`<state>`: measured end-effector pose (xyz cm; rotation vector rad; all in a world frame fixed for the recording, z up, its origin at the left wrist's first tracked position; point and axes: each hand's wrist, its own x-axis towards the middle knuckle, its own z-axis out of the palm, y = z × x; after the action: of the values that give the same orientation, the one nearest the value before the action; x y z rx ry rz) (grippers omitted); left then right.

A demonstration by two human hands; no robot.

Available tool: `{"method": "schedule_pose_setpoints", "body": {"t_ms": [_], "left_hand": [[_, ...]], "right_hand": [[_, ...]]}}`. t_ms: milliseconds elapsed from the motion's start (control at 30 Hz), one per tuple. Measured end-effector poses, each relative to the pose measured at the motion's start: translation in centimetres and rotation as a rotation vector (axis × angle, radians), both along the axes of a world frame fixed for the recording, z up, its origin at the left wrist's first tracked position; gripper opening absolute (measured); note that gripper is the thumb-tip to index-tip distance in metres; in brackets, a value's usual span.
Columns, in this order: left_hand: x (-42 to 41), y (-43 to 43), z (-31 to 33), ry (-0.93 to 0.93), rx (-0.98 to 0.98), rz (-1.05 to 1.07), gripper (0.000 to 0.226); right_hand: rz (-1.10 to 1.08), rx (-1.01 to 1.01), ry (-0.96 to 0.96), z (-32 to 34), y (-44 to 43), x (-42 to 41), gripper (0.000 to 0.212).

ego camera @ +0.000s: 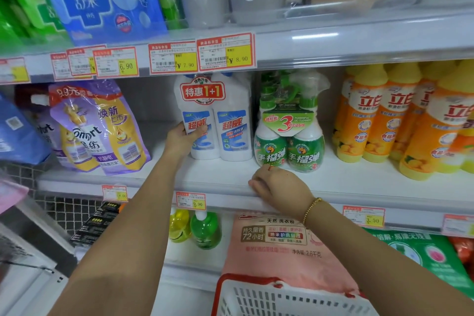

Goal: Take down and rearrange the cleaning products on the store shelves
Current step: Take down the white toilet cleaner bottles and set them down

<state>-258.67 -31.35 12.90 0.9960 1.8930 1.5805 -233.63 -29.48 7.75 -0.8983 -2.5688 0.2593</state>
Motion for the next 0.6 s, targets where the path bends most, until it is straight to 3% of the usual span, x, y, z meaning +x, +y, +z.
{"method": "schedule_pose_setpoints", "body": {"t_ms": [100,167,233,267,333,400,467,600], "left_hand": [[1.6,-0.5,0.4,0.035,-0.007,0.111,0.043],[3.8,-1.7,0.7,0.126,0.126,0.315,0.046],[7.2,-3.0,0.8,0.225,0.337,0.401,0.034],[8.8,-3.1,0.5,0.256,0.386,0.331,0.024],[12.0,-2.7,0.0,0.266,0.298,0.083,0.018],[14.2,-1.6,-0.7,0.274,0.129,-0.109,0.035],[15.2,-0.7,-1.0,0.257,0.058,-0.16,0.058],[15.1,-0.5,-0.7,0.192,-0.011,-0.181,0.079]], "right_hand": [[-0.027,-0.117,0.172,0.9,-0.3,2.1,0.026],[-0.086,-0.109,0.339,1.5,-0.3,4.3,0.019],[-0.2,-0.08,0.52,2.3,0.0,6.5,0.017],[-0.26,-0.063,0.595,2.7,0.3,7.3,0.02],[-0.355,-0.102,0.663,3.7,1.3,8.2,0.038],[-0.395,-0.245,0.607,4.5,2.6,8.3,0.062],[-0.357,-0.374,0.527,5.0,3.5,7.7,0.077],[-0.336,-0.425,0.504,4.8,3.9,6.7,0.088]]}}
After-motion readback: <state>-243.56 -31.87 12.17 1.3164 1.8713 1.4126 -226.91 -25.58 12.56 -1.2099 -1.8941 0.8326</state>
